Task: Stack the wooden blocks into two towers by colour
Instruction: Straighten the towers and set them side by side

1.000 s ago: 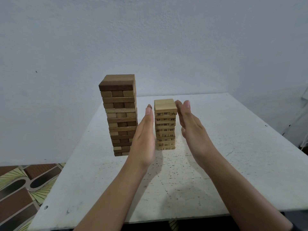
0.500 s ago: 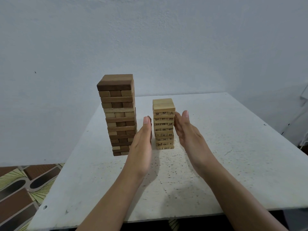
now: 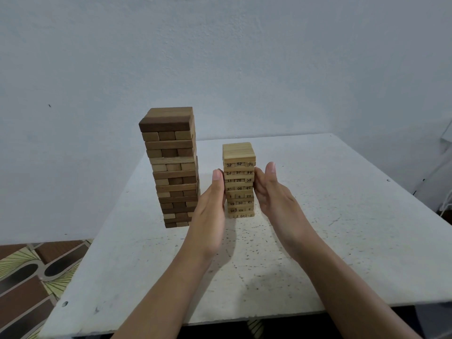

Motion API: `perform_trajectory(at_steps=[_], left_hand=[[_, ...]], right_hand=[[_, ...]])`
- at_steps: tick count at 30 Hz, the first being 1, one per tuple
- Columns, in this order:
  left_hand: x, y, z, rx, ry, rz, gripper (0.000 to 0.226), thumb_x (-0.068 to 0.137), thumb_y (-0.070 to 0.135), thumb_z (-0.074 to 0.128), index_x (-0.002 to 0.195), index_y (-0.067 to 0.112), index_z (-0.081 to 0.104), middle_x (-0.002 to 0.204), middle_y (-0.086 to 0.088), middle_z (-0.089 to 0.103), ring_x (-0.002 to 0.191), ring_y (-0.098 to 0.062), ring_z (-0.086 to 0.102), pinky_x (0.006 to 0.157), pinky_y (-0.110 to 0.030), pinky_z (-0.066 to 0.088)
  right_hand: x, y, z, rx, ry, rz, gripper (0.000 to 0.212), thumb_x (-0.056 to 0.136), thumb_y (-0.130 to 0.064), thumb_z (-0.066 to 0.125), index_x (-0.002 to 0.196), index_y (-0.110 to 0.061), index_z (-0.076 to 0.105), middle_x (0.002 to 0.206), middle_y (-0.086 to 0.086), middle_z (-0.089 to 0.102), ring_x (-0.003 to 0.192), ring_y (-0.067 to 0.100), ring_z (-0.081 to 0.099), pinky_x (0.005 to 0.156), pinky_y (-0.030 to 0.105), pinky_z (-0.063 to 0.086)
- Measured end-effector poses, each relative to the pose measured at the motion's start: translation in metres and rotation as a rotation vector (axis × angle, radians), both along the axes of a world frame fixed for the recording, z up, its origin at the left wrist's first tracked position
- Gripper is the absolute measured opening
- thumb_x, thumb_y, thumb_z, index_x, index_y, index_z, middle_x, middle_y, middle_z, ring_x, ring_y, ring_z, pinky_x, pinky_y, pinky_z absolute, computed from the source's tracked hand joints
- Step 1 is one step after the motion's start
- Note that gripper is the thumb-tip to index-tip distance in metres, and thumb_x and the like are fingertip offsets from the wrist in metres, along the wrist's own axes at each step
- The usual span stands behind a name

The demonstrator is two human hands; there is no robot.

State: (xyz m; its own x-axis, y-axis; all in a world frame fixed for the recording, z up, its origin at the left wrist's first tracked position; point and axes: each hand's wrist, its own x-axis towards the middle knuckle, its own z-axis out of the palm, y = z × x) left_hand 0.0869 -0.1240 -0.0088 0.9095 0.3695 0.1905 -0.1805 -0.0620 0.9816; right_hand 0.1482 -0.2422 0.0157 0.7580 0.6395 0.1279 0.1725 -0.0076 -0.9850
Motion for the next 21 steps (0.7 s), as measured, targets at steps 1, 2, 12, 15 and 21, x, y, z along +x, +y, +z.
perform_trajectory(at_steps=[1,2,12,15,21], left_hand=[[-0.0001,-0.0001,0.0000,0.000,-0.003,0.000,0.051,0.100,0.061,0.021,0.134,0.044,0.054,0.132,0.022,0.065,0.128,0.008,0.053,0.101,-0.016,0.040],[0.0002,0.0002,-0.0002,0.001,-0.005,0.003,0.050,0.100,0.061,0.021,0.133,0.045,0.054,0.132,0.022,0.065,0.127,0.008,0.054,0.102,-0.017,0.040],[0.0017,-0.0004,-0.0003,0.003,-0.001,0.014,0.048,0.100,0.063,0.022,0.127,0.048,0.058,0.130,0.022,0.066,0.127,0.005,0.056,0.109,-0.026,0.039],[0.0023,-0.0009,-0.0002,0.006,0.001,0.008,0.049,0.100,0.062,0.021,0.130,0.046,0.057,0.132,0.020,0.066,0.128,0.003,0.055,0.110,-0.028,0.039],[0.0009,-0.0016,0.0000,0.003,0.001,0.004,0.049,0.100,0.062,0.022,0.133,0.046,0.054,0.132,0.025,0.064,0.129,0.008,0.052,0.107,-0.019,0.039]], right_hand=[[0.0002,0.0002,-0.0005,0.001,0.000,0.004,0.056,0.101,-0.061,0.010,0.080,-0.079,0.059,0.097,-0.047,0.063,0.103,-0.027,0.053,0.087,0.010,0.038],[0.0002,0.0004,-0.0008,0.000,-0.002,0.007,0.056,0.102,-0.061,0.010,0.081,-0.078,0.060,0.099,-0.047,0.063,0.104,-0.027,0.054,0.087,0.009,0.039],[0.0024,0.0001,-0.0054,-0.001,-0.008,0.007,0.054,0.103,-0.062,0.013,0.091,-0.072,0.064,0.109,-0.040,0.065,0.111,-0.022,0.055,0.084,0.005,0.041],[0.0033,0.0004,-0.0065,0.000,-0.004,0.004,0.052,0.103,-0.062,0.014,0.096,-0.064,0.066,0.110,-0.039,0.066,0.110,-0.021,0.056,0.082,0.003,0.042],[0.0033,-0.0003,-0.0103,-0.008,0.004,-0.003,0.050,0.102,-0.063,0.013,0.106,-0.064,0.063,0.120,-0.034,0.065,0.115,-0.019,0.055,0.091,0.009,0.038]])
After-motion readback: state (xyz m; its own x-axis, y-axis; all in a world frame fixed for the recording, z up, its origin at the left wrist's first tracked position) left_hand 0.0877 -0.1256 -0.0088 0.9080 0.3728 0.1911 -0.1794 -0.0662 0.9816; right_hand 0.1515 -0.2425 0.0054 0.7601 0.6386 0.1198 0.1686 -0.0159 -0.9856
